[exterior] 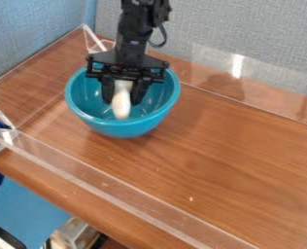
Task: Put the mushroom in the blue bowl
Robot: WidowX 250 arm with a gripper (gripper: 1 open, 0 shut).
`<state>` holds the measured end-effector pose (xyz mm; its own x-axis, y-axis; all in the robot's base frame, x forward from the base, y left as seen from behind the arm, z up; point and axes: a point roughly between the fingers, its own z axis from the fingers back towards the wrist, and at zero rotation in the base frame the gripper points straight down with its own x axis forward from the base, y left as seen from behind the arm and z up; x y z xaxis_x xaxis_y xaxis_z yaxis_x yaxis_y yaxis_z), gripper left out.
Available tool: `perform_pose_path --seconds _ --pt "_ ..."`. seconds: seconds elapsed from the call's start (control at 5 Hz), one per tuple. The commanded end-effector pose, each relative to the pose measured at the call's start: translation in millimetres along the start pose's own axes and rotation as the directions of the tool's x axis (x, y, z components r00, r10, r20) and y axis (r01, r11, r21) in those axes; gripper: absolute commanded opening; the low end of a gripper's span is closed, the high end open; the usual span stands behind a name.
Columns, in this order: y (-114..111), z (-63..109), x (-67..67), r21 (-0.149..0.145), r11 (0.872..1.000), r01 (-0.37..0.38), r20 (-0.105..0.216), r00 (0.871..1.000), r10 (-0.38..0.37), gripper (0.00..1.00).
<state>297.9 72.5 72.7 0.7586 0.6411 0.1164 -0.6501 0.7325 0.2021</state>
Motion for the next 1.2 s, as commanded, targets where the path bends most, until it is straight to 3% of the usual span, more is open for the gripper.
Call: perform_pose_path --seconds 0.0,0.2,1.0 --pt "0.0 10.5 12.8 -0.030 0.999 -0.026 0.041 0.999 0.028 0.00" --pt "0.3 12.3 13.5 -0.036 0.999 -0.032 0.043 0.999 0.034 1.00" --pt "-0.1 10.2 18.6 -0.038 0.998 -0.051 0.050 0.997 0.052 1.00"
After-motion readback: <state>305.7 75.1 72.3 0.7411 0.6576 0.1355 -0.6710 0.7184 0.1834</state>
